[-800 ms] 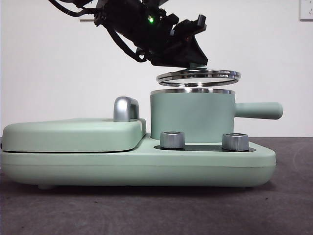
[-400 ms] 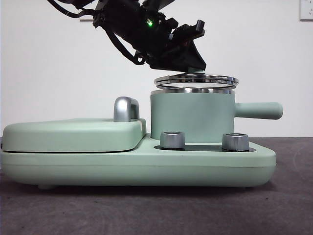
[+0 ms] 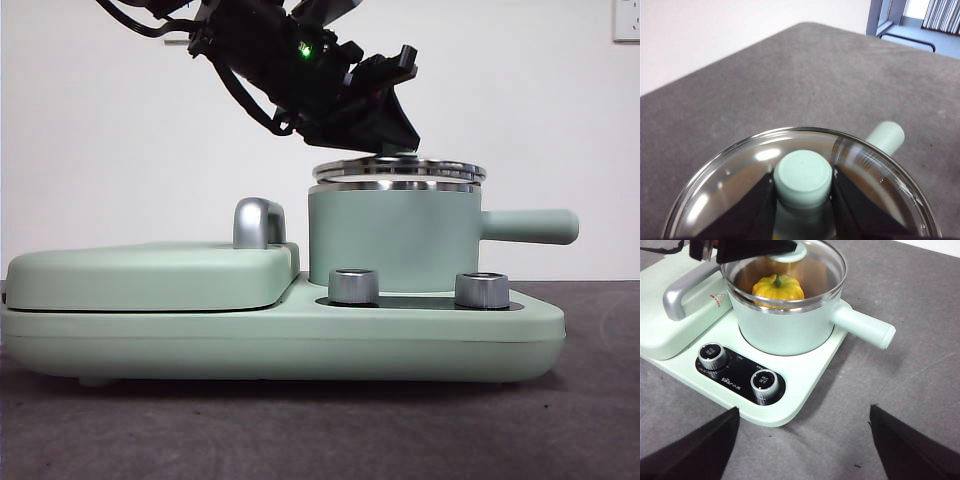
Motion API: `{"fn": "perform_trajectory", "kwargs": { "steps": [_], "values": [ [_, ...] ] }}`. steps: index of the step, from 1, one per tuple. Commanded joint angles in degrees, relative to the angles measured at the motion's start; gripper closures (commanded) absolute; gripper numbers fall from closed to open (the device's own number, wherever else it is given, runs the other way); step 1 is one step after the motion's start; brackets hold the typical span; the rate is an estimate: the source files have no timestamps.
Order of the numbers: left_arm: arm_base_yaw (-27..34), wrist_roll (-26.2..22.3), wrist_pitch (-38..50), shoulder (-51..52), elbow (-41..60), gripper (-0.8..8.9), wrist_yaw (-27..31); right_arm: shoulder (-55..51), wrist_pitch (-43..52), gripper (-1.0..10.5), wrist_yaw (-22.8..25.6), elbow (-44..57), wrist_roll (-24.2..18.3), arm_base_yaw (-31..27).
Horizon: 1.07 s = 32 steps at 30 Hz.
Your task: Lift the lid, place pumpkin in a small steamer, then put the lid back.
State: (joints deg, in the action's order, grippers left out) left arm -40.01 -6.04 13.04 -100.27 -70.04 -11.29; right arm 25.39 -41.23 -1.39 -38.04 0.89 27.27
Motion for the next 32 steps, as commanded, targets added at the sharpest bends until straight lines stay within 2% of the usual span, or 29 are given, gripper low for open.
{"fn": "perform_trajectory", "kwargs": {
  "steps": [1, 7, 12, 18, 32],
  "values": [
    [-0.07, -0.98, 1.22, 1.92, -1.25, 8.02, 0.02, 0.33, 0.42, 5.5, 0.46, -0.17, 0.44, 0.33],
    [1.31, -0.63, 4.11, 4.17, 2.75, 8.02, -0.24, 0.35, 0.39, 5.5, 1.49, -0.17, 0.59, 0.35],
    [2.27, 2.03, 8.90, 4.24, 6.27, 8.03, -2.56, 0.35, 0.39, 5.5, 1.46, -0.17, 0.63, 0.35],
    [1.36, 2.21, 13.05, 4.24, 6.36, 8.03, -2.93, 0.35, 0.24, 5.5, 1.64, -0.17, 0.66, 0.35],
    [1.38, 2.45, 16.20, 1.90, 5.51, 8.03, -3.87, 0.35, -0.90, 5.5, 1.90, -0.17, 0.61, 0.35]
  ]
}}
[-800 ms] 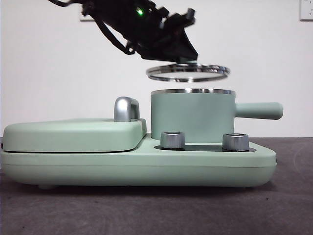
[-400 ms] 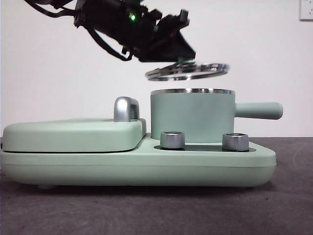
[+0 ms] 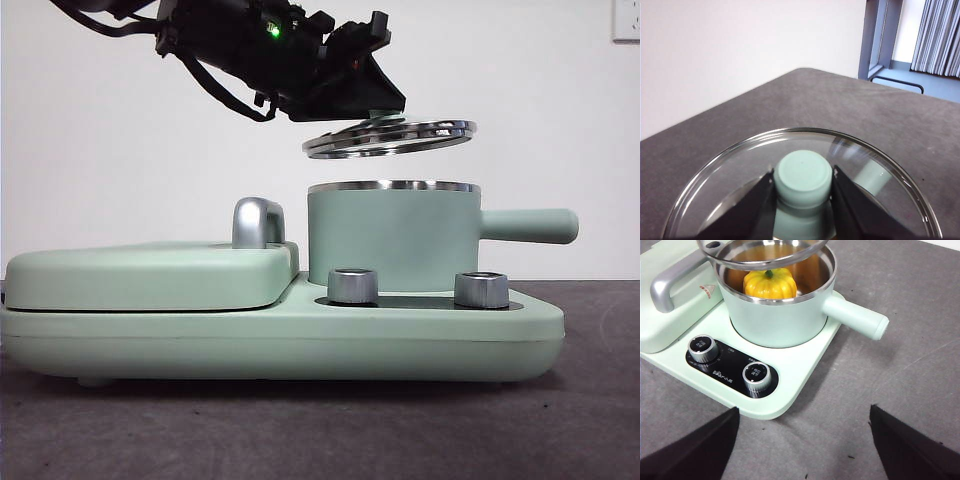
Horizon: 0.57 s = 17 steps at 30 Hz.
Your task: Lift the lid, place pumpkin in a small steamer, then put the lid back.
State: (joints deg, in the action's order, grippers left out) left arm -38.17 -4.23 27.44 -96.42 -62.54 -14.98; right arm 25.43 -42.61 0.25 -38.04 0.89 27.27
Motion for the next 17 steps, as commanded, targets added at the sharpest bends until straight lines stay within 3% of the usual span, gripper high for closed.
{"fn": "perform_trajectory", "kwargs": {
  "steps": [1, 17],
  "values": [
    [-0.48, 0.63, 1.79, -2.36, -2.27, 8.03, -0.17, 0.31, 0.48, 5.5, 0.26, -0.17, 0.61, 0.35],
    [-0.52, 0.20, 0.28, -4.15, -2.67, 8.03, -0.92, 0.31, 0.28, 5.5, 1.70, -0.17, 0.61, 0.35]
  ]
}}
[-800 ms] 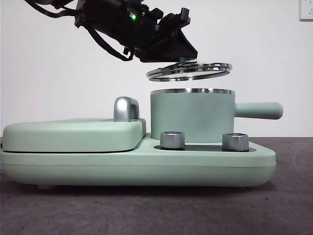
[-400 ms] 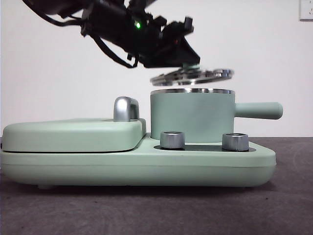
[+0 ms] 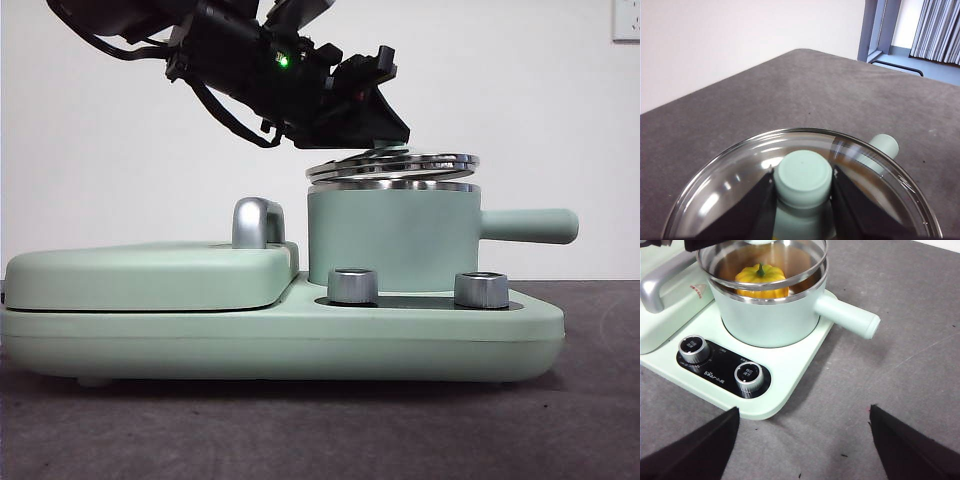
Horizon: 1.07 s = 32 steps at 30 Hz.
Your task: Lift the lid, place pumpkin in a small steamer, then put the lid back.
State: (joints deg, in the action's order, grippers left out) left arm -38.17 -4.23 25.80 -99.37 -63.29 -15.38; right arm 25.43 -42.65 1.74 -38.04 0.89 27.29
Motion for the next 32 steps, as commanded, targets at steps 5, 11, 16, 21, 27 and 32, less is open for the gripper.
{"fn": "perform_trajectory", "kwargs": {
  "steps": [5, 11, 16, 21, 27, 32],
  "values": [
    [-0.52, 0.26, 2.08, -2.21, -1.92, 8.03, -0.59, 0.31, 0.26, 5.5, 0.24, -0.17, 0.61, 0.33],
    [-0.52, 0.24, 1.90, -2.78, -1.92, 8.03, -0.59, 0.31, 0.13, 5.5, 0.26, -0.17, 0.61, 0.31],
    [-0.52, 0.26, 0.79, -3.06, -1.92, 8.03, -0.61, 0.31, 0.13, 5.5, 0.28, -0.17, 0.59, 0.33],
    [-0.52, 0.44, 0.70, -3.87, -1.92, 8.03, -0.61, 0.31, 0.13, 5.5, 0.26, -0.17, 0.59, 0.33],
    [-0.57, 0.48, 0.74, -3.89, -1.92, 7.98, -0.61, 0.31, 0.13, 5.5, 0.26, -0.17, 0.59, 0.33],
    [-0.57, 0.94, 2.54, -3.89, -1.92, 7.98, -0.07, 0.31, 0.13, 5.5, 0.26, -0.17, 0.59, 0.33]
  ]
}}
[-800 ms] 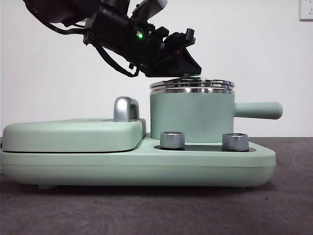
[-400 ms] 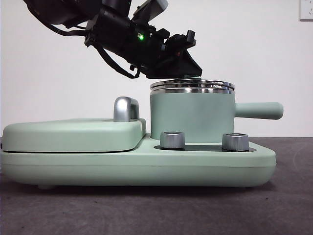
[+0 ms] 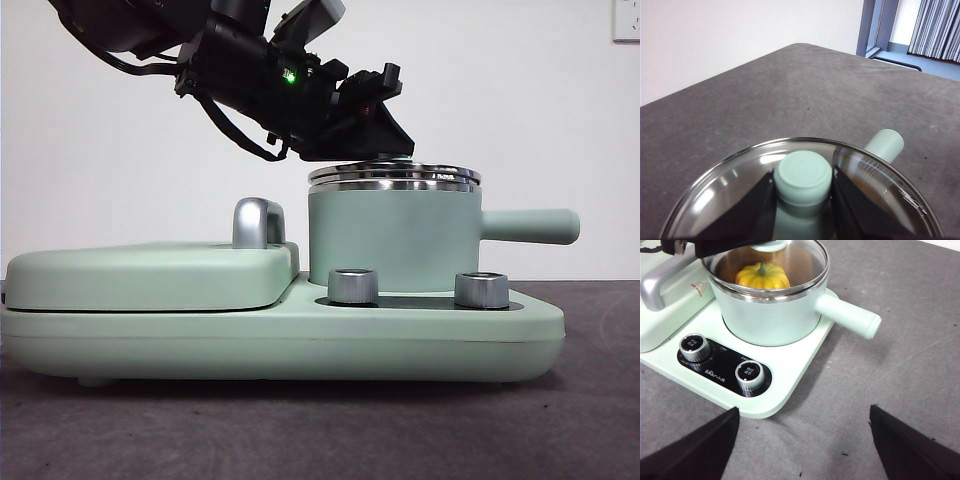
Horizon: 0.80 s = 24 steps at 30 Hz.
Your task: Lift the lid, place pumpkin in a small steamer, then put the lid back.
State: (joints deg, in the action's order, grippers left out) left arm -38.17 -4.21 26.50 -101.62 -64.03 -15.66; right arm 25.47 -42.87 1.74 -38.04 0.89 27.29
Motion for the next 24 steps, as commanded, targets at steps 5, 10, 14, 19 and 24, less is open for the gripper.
{"fn": "perform_trajectory", "kwargs": {
  "steps": [5, 10, 14, 19, 24],
  "values": [
    [-1.07, 0.90, 5.09, -1.57, -1.18, 7.98, 2.75, 0.26, 0.33, 5.5, 0.26, -0.17, 0.59, 0.33],
    [-1.07, 0.79, 3.80, -1.57, -1.16, 7.98, 2.71, 0.26, 0.24, 5.5, 0.26, -0.17, 0.61, 0.33],
    [-1.07, 0.39, 0.90, -1.57, -1.16, 7.98, 2.67, 0.26, -0.13, 5.5, 0.28, -0.17, 0.61, 0.33],
    [-1.07, -2.51, -1.99, -1.31, -1.16, 7.98, 2.54, 0.26, -0.11, 5.5, 1.38, -0.17, 0.59, 0.33],
    [-1.07, -6.34, -4.70, -1.05, -1.16, 7.98, 2.56, 0.26, -0.09, 5.5, 1.38, -0.17, 0.59, 0.33]
  ]
}}
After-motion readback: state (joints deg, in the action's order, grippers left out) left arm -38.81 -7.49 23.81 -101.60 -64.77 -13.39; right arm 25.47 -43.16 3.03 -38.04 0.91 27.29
